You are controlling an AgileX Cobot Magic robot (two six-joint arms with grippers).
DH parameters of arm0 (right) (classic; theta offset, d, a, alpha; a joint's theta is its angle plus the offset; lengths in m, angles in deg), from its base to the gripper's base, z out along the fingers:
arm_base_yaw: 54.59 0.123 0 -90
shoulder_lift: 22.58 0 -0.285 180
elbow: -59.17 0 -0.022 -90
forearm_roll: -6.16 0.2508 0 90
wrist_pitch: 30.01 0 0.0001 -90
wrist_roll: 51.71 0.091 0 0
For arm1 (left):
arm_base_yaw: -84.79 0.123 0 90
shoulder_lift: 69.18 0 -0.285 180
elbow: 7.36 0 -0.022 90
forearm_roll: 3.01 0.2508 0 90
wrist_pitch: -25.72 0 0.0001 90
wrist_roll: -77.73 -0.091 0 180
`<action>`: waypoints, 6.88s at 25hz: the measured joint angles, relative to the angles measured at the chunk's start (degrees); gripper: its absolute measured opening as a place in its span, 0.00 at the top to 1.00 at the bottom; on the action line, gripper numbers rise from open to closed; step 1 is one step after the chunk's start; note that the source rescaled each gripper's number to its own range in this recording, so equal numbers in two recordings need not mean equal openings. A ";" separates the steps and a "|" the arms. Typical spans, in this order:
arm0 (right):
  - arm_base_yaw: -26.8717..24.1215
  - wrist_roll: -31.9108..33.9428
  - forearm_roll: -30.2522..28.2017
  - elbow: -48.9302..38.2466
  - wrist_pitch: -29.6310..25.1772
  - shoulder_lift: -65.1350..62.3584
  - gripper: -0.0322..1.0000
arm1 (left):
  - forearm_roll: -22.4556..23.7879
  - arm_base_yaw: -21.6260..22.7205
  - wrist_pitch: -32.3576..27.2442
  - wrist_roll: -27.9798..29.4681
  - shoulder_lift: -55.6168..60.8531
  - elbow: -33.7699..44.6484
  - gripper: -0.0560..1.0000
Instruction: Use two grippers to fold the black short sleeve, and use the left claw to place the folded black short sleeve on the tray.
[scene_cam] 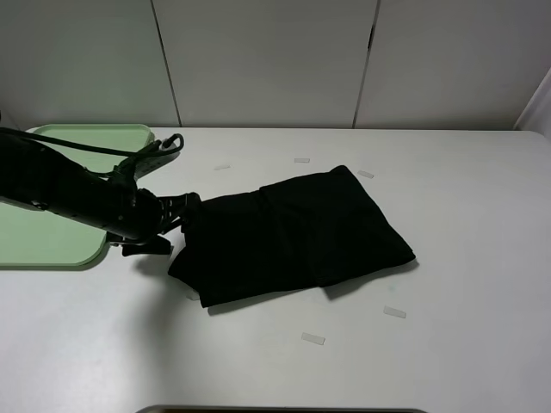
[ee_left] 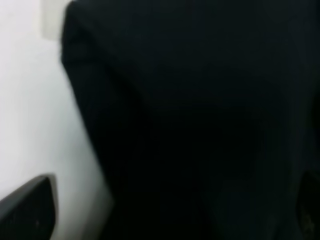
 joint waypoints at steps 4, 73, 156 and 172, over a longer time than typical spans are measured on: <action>0.00 0.00 0.00 0.00 0.00 0.00 0.00 | -1.95 -1.53 -0.54 -1.35 -1.59 -1.89 0.05; 0.00 0.00 0.02 0.00 0.00 0.00 0.00 | -8.82 -7.79 -3.22 -13.99 12.92 -5.36 0.92; 0.00 0.00 0.02 0.00 0.00 0.00 0.00 | 5.64 -18.32 15.08 -6.78 12.61 -16.04 0.39; 0.00 0.00 0.02 0.00 0.00 0.00 0.00 | 22.82 -18.32 18.06 -16.08 13.22 -13.96 0.05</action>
